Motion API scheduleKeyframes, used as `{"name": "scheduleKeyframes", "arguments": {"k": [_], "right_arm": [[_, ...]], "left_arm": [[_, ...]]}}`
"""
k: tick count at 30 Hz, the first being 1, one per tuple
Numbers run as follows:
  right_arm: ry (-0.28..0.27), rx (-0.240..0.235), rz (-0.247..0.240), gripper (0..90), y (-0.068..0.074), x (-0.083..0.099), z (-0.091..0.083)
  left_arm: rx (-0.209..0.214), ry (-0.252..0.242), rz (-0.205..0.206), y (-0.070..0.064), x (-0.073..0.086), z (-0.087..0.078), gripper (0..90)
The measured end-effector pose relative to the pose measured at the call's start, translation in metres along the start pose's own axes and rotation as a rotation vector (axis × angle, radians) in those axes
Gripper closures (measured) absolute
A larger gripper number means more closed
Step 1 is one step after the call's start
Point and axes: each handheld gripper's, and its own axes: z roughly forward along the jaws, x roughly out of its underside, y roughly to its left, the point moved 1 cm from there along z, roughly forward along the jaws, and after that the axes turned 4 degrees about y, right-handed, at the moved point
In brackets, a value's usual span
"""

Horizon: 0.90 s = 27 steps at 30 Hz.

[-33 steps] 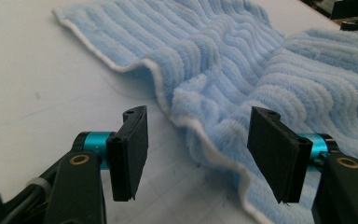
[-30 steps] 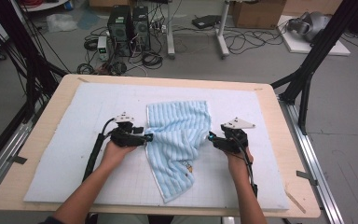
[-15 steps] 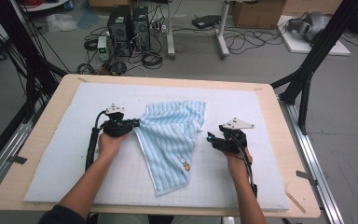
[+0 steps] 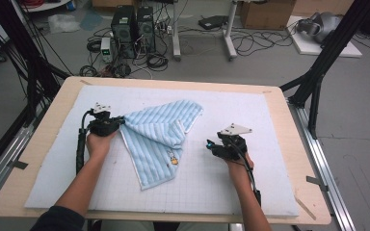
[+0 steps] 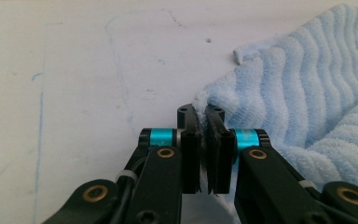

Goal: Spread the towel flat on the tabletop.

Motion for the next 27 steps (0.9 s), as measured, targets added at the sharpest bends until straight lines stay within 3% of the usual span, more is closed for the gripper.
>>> {"name": "scheduleKeyframes", "arguments": {"k": [3, 8, 11, 18, 21, 27], "right_arm": [[0.000, -0.015, -0.004, 47.2, 0.003, -0.001, 0.004], [0.013, -0.022, -0.013, 47.9, 0.006, -0.001, 0.007], [0.017, -0.019, -0.004, 47.5, 0.005, -0.001, 0.007], [0.015, -0.012, 0.006, 46.9, 0.004, 0.000, 0.005], [0.019, -0.006, 0.003, 47.0, 0.003, 0.002, 0.005], [0.020, 0.013, 0.016, 47.0, -0.001, 0.004, 0.003]], "left_arm": [[0.054, -0.004, -0.051, -0.002, 0.000, -0.002, 52.9], [0.109, -0.038, -0.004, -0.013, -0.004, -0.015, 38.6], [0.175, -0.055, 0.047, -0.025, -0.007, -0.022, 38.5], [0.361, -0.046, 0.173, -0.072, -0.005, -0.024, 39.4], [0.407, -0.005, 0.219, -0.092, -0.001, -0.016, 38.7], [0.474, 0.032, 0.268, -0.129, 0.003, -0.001, 36.7]]}}
